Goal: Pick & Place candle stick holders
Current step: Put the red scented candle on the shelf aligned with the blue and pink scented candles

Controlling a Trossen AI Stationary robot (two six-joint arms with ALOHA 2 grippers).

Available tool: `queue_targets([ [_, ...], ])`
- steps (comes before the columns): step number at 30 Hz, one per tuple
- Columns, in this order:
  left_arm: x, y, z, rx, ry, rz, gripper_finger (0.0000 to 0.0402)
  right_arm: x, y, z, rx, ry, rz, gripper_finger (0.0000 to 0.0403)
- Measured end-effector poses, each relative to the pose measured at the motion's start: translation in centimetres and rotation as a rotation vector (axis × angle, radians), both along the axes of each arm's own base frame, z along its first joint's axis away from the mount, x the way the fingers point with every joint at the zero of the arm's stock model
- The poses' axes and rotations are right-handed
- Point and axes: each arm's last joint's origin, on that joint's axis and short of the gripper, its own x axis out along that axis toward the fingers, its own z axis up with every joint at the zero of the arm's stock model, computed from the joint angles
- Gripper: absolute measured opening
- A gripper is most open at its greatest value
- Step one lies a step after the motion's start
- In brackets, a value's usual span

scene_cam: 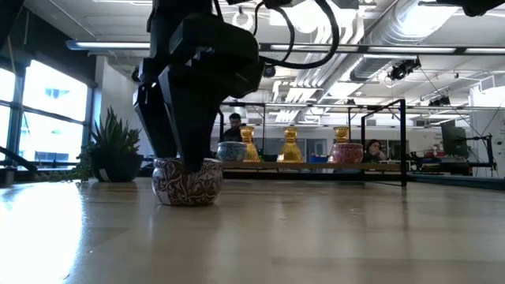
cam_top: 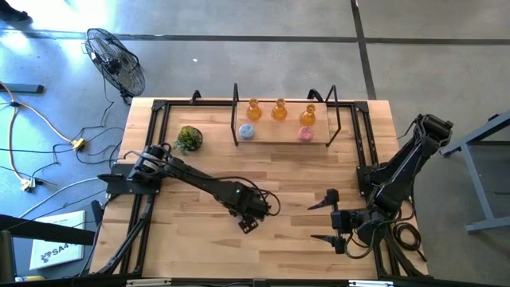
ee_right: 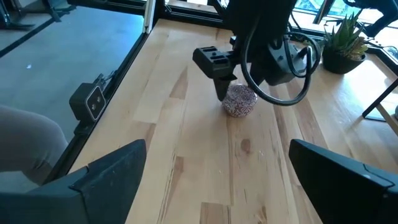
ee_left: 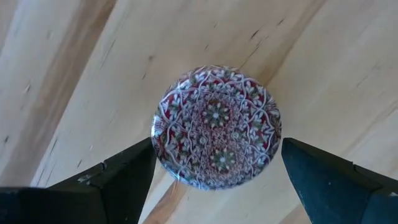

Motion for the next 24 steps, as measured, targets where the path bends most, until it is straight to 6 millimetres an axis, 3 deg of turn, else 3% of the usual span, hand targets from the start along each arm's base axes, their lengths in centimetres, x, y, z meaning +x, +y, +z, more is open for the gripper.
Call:
queue_targets([
  [18,0.6,0.0,-0.6,0.044,-0.093,-0.100,0.0336,0.0,0.0,0.1,0.016,-0.007,-0.004,0.0389],
  [24,1.1,-0.2,-2.3,0.042,-0.070,-0.127,0.0313,0.0,0.1,0.1,0.019,-0.009,-0.004,0.0390],
])
